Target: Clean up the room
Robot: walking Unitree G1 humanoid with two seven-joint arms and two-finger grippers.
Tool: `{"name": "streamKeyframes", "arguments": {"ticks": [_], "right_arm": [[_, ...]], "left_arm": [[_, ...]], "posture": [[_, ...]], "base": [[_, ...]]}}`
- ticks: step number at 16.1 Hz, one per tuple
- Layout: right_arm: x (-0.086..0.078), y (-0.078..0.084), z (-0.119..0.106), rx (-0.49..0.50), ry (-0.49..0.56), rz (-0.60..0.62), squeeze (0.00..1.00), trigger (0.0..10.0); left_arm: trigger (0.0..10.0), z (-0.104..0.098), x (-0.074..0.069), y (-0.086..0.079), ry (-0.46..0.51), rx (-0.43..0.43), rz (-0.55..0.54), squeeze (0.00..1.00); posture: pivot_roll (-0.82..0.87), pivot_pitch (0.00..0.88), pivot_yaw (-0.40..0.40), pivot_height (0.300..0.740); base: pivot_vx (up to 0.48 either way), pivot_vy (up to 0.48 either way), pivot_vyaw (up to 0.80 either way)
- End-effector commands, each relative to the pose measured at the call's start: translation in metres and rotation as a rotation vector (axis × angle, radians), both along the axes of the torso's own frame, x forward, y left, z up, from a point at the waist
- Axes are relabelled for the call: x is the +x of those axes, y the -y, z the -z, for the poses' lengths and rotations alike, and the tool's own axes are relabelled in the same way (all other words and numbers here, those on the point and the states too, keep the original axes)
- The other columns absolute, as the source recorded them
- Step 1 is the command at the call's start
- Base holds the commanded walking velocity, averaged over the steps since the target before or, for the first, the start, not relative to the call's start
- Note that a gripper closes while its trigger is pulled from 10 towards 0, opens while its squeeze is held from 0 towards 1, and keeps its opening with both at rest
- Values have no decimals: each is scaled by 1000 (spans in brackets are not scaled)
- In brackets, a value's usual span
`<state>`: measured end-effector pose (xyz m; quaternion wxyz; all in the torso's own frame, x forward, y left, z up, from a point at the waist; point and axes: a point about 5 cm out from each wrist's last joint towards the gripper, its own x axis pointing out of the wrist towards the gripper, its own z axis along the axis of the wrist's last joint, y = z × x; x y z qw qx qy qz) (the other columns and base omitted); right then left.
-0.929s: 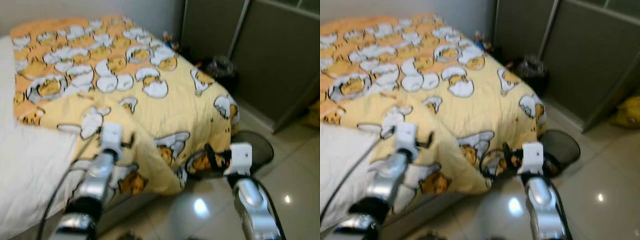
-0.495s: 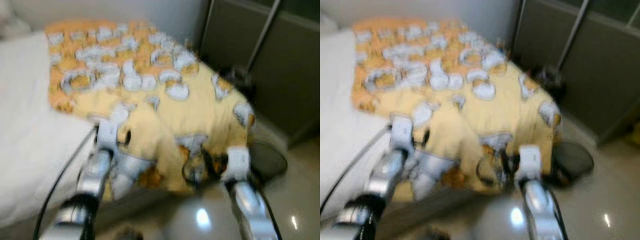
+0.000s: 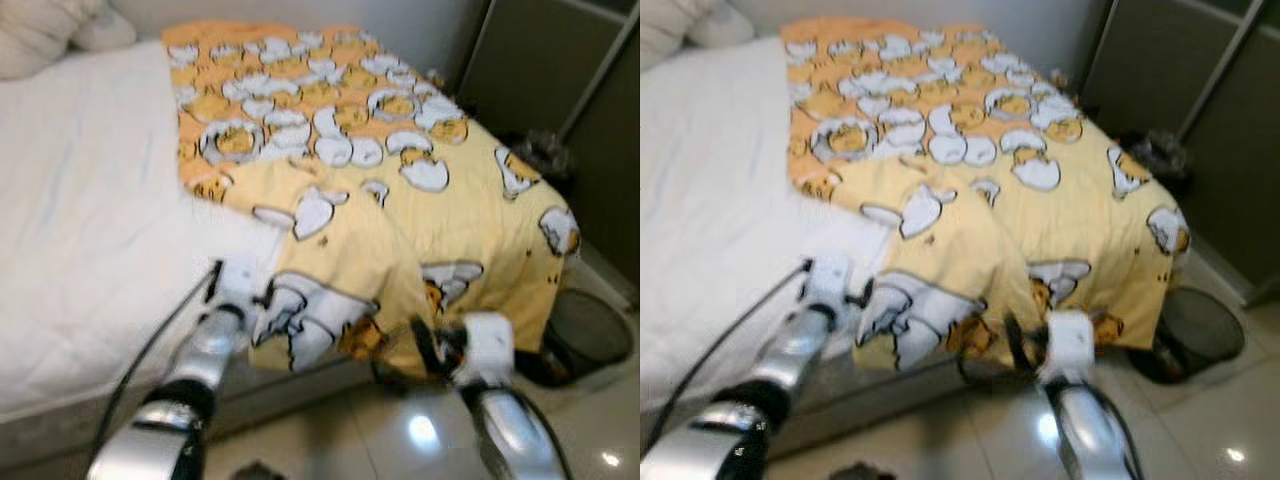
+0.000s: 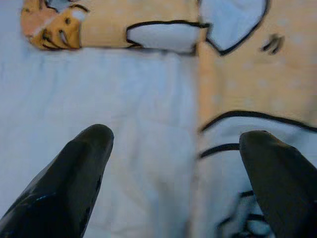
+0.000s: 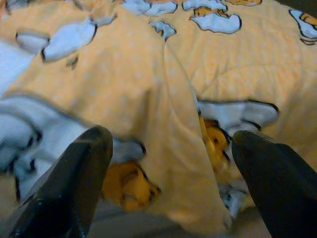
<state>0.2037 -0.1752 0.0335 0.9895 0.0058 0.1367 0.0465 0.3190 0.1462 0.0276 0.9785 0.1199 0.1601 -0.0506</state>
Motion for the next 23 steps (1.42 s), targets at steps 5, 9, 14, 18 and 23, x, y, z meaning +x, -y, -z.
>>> {"name": "streamKeyframes", "arguments": {"ticks": [5,9,14,18,23], "right_arm": [[-39,-6,-20,-4,-5,-83,0,10000],[-65,-8,-34,1,-36,-84,0,10000],[-89,-11,-33,13,-116,-83,0,10000],[-98,-11,-33,8,-170,-82,0,10000],[-98,-11,-33,5,-190,-69,0,10000]], "left_arm": [[10000,-8,8,4,43,-16,-67,0],[10000,-6,9,-4,23,34,-125,0],[10000,-17,12,-29,107,44,-277,0],[10000,8,-2,-16,-61,-81,-256,0],[0,17,-6,-34,-201,-131,-352,0]], "posture": [[-215,188,-104,740],[-249,238,-121,740],[-244,263,-127,740],[-256,288,-132,740],[-253,306,-129,740]], "base": [[0,0,0],[0,0,0],[0,0,0],[0,0,0],[0,0,0]]}}
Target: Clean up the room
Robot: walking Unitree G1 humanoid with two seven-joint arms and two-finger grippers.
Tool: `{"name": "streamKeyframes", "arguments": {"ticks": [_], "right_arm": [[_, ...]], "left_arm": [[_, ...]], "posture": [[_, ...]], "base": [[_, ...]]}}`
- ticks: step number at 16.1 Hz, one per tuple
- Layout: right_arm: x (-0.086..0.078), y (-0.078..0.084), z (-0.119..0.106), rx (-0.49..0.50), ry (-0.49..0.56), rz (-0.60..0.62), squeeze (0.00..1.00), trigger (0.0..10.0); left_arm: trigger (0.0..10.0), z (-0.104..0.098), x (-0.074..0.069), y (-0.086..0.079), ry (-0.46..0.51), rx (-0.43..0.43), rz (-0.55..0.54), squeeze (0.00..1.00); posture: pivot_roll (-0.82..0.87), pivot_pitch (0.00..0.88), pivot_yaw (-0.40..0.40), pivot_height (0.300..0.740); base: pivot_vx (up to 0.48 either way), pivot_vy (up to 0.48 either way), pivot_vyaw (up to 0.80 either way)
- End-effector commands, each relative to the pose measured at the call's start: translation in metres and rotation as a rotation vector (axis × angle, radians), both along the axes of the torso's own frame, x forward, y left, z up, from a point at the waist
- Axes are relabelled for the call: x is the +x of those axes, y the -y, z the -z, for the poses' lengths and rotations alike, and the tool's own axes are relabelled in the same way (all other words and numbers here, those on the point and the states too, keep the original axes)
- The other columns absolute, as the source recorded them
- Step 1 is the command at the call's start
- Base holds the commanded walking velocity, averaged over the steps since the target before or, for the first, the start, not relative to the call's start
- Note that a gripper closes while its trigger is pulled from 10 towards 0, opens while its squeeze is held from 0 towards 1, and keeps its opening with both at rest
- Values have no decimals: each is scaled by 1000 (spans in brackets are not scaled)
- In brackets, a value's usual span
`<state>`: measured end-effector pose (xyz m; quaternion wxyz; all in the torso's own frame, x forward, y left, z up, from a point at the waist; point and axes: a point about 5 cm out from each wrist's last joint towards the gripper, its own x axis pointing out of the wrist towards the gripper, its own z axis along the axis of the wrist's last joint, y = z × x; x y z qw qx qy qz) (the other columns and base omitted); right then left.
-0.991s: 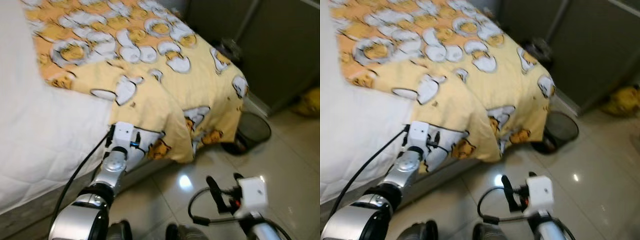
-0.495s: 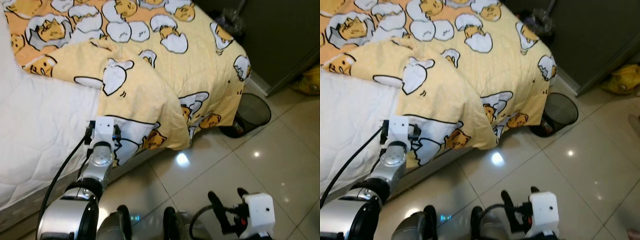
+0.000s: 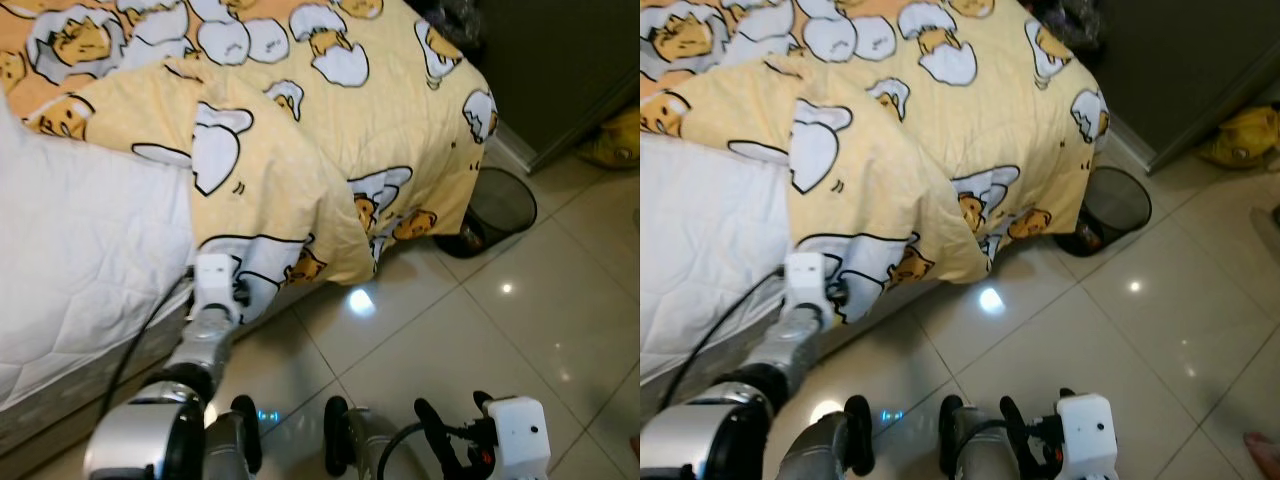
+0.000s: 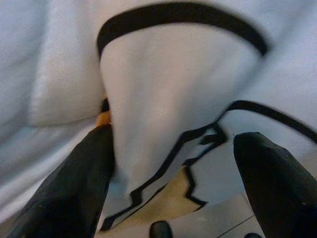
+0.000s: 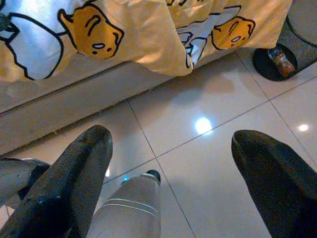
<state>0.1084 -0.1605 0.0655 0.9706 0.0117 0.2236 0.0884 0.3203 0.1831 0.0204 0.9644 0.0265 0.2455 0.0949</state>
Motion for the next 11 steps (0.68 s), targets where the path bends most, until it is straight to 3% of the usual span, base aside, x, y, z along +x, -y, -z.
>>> {"name": "streamKeyframes", "arguments": {"ticks": [1,6,8,11], "right_arm": [[0,3,0,-9,-10,20,0,10000],[12,5,2,-8,4,40,0,10000],[19,9,1,-18,22,58,0,10000],[19,17,-2,-38,28,64,0,10000]], "left_arm": [[0,6,-5,-2,-46,-15,-21,0],[0,-1,1,-7,-23,-5,2,0],[0,2,-1,1,-28,-32,50,0],[0,4,-1,12,-42,6,140,0]], "posture": [[-249,307,-122,740],[-235,280,-101,740],[-264,255,-87,740],[-285,237,-103,740]], "base": [[0,0,0],[0,0,0],[0,0,0],[0,0,0]]}}
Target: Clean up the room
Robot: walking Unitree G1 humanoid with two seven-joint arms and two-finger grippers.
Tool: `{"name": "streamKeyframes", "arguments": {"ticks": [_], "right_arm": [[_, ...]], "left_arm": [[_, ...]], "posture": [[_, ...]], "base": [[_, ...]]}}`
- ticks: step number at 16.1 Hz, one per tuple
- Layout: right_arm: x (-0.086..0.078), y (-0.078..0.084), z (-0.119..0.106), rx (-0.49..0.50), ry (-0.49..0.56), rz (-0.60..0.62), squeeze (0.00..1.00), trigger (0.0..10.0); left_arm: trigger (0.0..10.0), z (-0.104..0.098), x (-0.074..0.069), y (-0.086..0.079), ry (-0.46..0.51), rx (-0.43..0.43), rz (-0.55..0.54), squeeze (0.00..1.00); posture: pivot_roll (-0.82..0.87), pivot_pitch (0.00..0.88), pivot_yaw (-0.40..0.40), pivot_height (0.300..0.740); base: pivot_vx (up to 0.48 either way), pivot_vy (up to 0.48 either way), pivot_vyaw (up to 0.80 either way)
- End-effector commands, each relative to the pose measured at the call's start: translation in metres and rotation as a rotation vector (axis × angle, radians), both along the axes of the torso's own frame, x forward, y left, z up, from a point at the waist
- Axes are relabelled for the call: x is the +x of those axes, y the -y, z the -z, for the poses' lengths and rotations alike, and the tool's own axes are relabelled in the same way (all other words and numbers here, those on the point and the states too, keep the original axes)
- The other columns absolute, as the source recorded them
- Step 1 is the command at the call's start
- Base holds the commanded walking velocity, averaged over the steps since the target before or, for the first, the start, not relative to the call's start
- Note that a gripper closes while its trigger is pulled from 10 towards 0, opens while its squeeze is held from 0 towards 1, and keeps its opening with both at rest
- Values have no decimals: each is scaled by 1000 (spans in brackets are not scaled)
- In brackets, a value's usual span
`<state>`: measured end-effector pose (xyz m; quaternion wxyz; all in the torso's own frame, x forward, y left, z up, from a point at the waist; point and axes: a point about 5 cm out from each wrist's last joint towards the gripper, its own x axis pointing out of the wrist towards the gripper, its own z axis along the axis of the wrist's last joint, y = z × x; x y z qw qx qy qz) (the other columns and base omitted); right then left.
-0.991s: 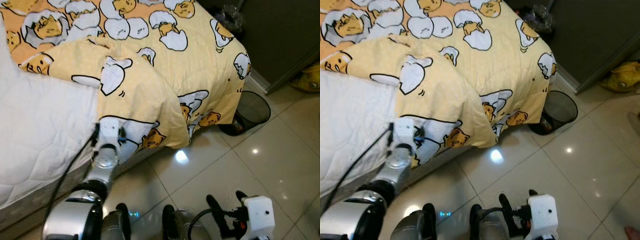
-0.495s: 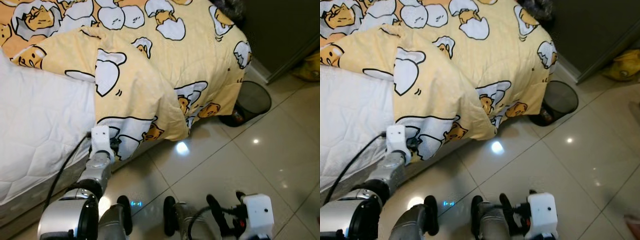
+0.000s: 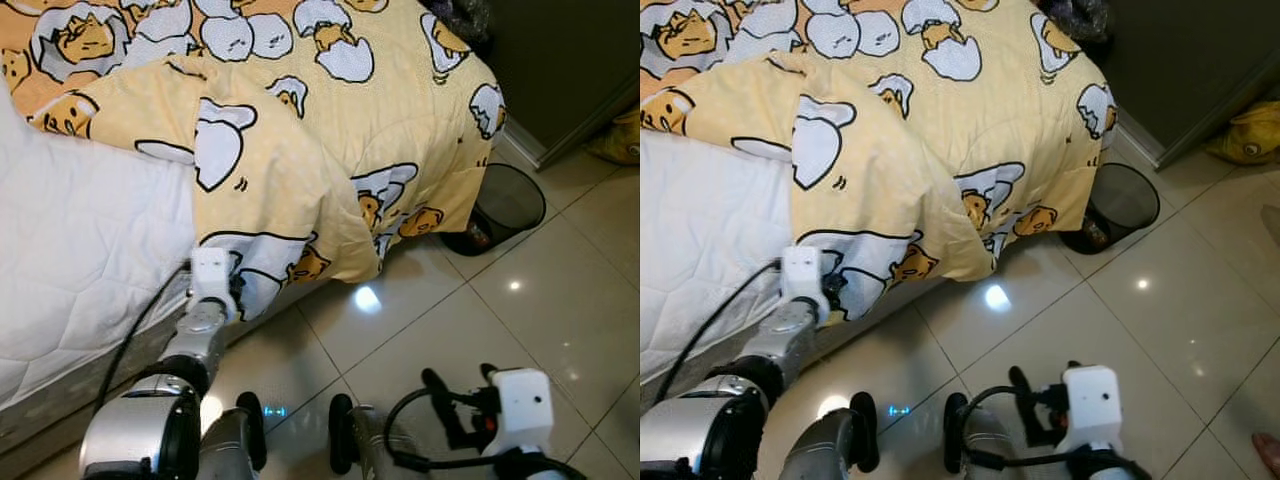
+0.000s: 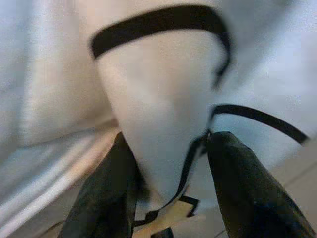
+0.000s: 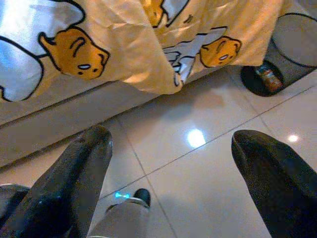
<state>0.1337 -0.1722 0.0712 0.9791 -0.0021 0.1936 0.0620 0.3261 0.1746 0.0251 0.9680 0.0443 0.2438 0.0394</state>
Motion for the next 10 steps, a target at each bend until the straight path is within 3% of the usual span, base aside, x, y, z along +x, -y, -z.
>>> {"name": "streamKeyframes", "arguments": {"ticks": [1,5,6,10], "right_arm": [[-4,8,2,-13,-31,12,0,10000],[1,14,1,-26,-27,13,0,10000],[2,14,4,-25,-29,19,0,10000],[19,6,8,8,-15,8,0,10000]], "left_arm": [[0,8,-6,5,-39,18,49,0],[0,7,-5,2,-38,3,46,0],[0,5,-4,0,-22,-38,24,0],[0,5,-4,3,-16,-7,74,0]], "posture": [[-296,227,-111,740],[-306,220,-118,740],[-299,200,-108,740],[-269,149,-85,740]], "base": [[0,0,0],[0,0,0],[0,0,0],[0,0,0]]}}
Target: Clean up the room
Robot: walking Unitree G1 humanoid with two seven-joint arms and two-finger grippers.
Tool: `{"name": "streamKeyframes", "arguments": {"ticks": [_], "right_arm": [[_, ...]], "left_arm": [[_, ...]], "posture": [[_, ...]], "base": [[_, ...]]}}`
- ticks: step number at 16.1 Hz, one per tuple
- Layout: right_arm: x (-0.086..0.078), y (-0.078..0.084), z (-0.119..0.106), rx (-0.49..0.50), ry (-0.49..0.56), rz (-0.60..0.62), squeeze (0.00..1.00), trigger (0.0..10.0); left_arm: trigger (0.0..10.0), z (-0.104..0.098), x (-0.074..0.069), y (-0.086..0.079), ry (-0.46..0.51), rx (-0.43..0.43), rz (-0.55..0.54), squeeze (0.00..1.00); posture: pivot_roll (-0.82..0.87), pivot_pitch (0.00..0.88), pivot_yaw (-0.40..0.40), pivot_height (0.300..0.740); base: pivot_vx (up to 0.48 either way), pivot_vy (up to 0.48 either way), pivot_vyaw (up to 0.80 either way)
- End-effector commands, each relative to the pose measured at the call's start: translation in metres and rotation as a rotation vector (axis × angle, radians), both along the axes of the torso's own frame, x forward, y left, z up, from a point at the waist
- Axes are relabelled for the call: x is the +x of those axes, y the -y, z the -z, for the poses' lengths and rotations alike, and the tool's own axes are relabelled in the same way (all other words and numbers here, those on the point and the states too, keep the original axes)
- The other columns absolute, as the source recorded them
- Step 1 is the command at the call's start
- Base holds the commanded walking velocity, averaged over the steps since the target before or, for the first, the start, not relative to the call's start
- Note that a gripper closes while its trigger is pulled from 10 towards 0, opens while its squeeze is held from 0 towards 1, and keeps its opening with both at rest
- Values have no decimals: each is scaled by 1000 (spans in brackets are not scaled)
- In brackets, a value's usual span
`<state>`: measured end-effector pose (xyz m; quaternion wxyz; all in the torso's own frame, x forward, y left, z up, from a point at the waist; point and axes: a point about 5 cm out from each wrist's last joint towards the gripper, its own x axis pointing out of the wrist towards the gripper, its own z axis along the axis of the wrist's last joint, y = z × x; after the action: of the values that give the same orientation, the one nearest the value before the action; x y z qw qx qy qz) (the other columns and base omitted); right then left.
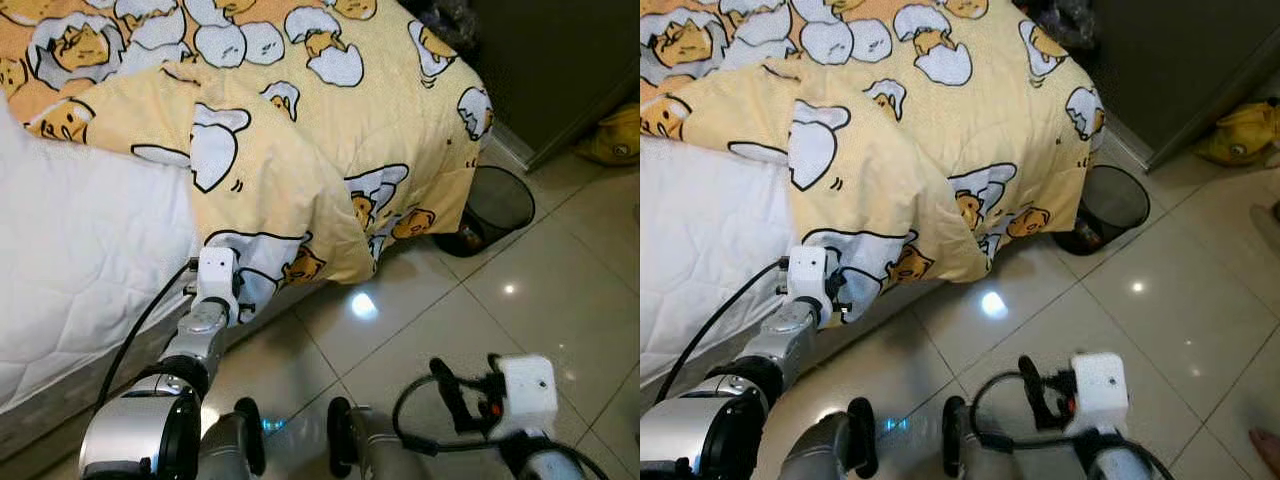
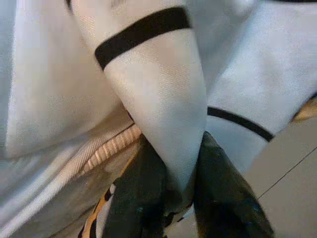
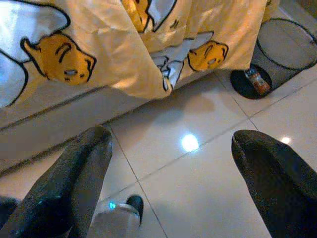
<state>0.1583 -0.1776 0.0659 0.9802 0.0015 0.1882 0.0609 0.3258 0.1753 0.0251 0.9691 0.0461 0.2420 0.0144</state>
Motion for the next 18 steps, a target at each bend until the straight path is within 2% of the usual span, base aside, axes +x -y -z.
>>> {"name": "streamKeyframes", "arguments": {"ticks": [1,2,3,4,5,6,7,10,12,15,16,18], "right_arm": [[3,-1,8,7,-21,4,0,10000],[9,-2,9,11,-14,3,0,10000],[29,-8,12,23,10,-8,0,10000],[34,-9,13,27,13,-14,0,10000],[45,-12,13,35,33,-19,0,10000],[50,-13,13,41,41,-22,0,10000],[62,-13,15,56,61,-10,0,10000],[75,-9,23,71,64,28,0,10000],[80,-11,24,73,69,8,0,10000],[85,-13,24,66,76,-23,0,10000],[87,-13,25,58,78,-38,0,10000],[90,-10,25,50,81,-39,0,10000]], "left_arm": [[0,5,-4,4,-19,11,38,0],[0,6,-5,4,-22,23,54,0],[0,12,-11,7,-53,45,156,0],[0,14,-13,7,-64,45,180,0],[2314,22,-20,9,-98,90,281,0],[4196,25,-25,9,-105,127,341,0],[10000,32,-34,11,-121,179,465,0],[10000,37,-43,13,-71,177,498,0],[10000,37,-44,18,-60,182,498,0],[10000,46,-52,29,-116,156,534,0],[10000,54,-62,37,-157,141,593,0],[10000,61,-72,48,-188,121,658,0]], "posture": [[-245,116,-68,740],[-229,81,-50,740],[-205,10,-14,740],[-201,0,-9,740],[-183,0,14,740],[-166,0,26,740],[-131,0,52,740],[-79,0,44,740],[-73,0,39,740],[-72,0,25,740],[-74,0,24,740],[-78,0,26,740]], "base": [[0,0,0],[0,0,0],[0,0,0],[0,0,0],[0,0,0],[0,0,0],[0,0,0],[0,0,0],[-450,0,0],[-480,0,0],[0,0,0],[0,0,0]]}}
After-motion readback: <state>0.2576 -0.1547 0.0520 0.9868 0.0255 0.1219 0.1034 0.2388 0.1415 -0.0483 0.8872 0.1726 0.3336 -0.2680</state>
